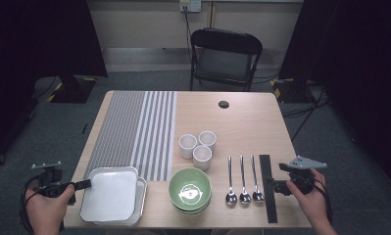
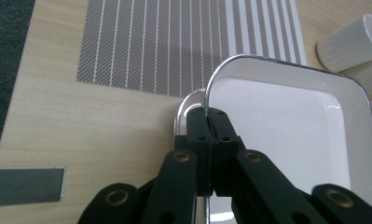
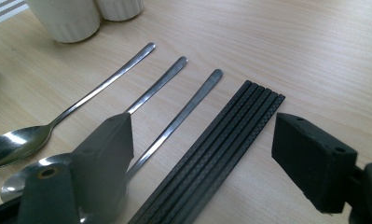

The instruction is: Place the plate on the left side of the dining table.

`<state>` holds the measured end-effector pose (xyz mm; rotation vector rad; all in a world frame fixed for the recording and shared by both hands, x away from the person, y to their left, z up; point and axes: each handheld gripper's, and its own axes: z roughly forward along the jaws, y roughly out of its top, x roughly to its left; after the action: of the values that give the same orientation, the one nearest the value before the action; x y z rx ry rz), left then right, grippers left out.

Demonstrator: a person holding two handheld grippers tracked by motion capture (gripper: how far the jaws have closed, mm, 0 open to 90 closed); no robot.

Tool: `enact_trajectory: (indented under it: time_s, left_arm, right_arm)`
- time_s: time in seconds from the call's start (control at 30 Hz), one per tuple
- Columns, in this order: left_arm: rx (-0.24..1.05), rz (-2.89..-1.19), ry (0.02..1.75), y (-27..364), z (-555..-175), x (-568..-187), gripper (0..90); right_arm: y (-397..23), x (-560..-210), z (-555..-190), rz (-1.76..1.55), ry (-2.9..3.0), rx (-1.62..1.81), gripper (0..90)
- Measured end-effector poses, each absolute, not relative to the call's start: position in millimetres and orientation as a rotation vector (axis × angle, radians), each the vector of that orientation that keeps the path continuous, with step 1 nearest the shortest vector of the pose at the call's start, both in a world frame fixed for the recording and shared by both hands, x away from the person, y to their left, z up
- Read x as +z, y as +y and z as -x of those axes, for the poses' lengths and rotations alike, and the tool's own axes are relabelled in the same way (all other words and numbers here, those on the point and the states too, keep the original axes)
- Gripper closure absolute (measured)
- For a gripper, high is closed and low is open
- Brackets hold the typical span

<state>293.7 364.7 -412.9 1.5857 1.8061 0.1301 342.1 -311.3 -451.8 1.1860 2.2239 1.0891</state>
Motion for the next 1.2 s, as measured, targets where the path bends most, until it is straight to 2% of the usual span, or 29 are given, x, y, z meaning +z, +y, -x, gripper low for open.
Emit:
enact_trajectory:
  time_s: [0.47, 1.2]
  left_arm:
    - [0.126, -1.611, 1.748, 353, -324, -395, 89.3]
    - [0.169, -1.645, 1.764, 342, -360, -367, 89.3]
  right_arm:
    - [-315, -452, -339, -1.187, 2.216, 1.104, 20.0]
    - [-319, -451, -338, -1.199, 2.208, 1.108, 20.0]
